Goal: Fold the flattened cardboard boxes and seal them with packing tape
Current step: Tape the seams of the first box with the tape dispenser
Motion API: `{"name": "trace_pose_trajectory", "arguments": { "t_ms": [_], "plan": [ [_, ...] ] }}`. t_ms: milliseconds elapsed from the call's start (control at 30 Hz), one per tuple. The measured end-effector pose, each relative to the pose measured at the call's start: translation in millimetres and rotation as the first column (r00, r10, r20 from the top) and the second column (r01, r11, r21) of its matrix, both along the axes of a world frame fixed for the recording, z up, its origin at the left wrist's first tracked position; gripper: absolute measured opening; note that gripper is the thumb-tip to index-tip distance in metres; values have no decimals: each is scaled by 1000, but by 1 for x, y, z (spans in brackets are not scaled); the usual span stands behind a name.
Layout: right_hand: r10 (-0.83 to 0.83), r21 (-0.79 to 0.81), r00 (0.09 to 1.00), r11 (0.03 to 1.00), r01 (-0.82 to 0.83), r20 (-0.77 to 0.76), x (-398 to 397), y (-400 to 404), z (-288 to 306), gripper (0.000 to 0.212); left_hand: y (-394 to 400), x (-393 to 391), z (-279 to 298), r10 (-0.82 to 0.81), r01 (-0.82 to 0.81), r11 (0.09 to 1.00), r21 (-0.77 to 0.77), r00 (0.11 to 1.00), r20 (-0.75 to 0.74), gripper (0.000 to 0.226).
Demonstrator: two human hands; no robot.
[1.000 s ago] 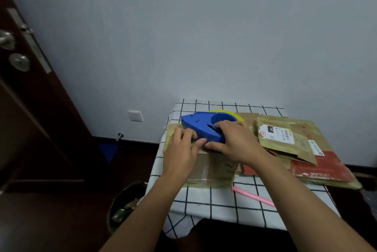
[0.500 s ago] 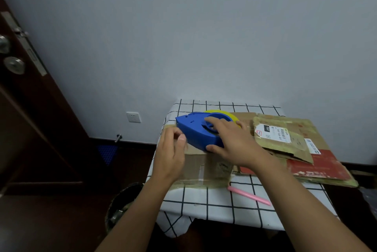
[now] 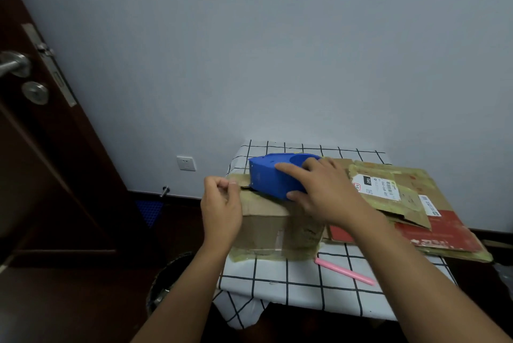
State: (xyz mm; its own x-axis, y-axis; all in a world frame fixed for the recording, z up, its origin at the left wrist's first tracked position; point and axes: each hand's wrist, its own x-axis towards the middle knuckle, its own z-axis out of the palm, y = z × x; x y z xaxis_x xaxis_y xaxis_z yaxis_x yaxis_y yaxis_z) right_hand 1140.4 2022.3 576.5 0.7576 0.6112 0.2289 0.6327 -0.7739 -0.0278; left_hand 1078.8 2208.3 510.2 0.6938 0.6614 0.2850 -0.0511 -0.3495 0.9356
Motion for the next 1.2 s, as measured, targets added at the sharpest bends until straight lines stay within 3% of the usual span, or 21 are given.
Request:
{"name": "trace_pose_trajectory", "arguments": {
  "t_ms": [133, 200, 300, 400, 500, 667, 833, 1033, 1200],
  "plan": [
    [32, 82, 992, 996, -22, -126, 6, -10, 35, 58, 3, 1, 3, -36, 47, 970, -240, 998, 50, 13],
    [50, 183, 984, 983, -18, -170, 9, -12, 47, 56, 3, 1, 4, -37, 49, 959, -278, 998, 48, 13],
    [82, 231, 966, 973, -24, -244, 15, -16, 63, 67, 4, 4, 6, -13, 20, 954, -300, 1000, 26, 15],
    [86, 132, 958, 990, -51, -272, 21, -15, 70, 81, 5, 5, 9, -8, 17, 945, -326, 1000, 28, 15],
    [94, 99, 945, 993, -66, -313, 28, -12, 71, 71, 8, 7, 11, -3, 12, 937, -348, 1000, 27, 12],
    [144, 195, 900, 979, -68, -411, 42, -13, 61, 59, 21, 11, 13, 9, -7, 939, -343, 1000, 5, 13],
    [194, 307, 857, 951, -45, -477, 58, -25, 54, 57, 42, 10, 22, -104, 86, 959, -271, 993, -53, 17],
    [210, 340, 821, 940, -21, -531, 66, -27, 49, 58, 56, 11, 35, -216, 178, 879, -442, 976, -37, 14],
    [220, 345, 805, 938, -20, -551, 68, -27, 50, 56, 73, 11, 33, -368, 250, 867, -431, 905, -216, 6]
  ]
}}
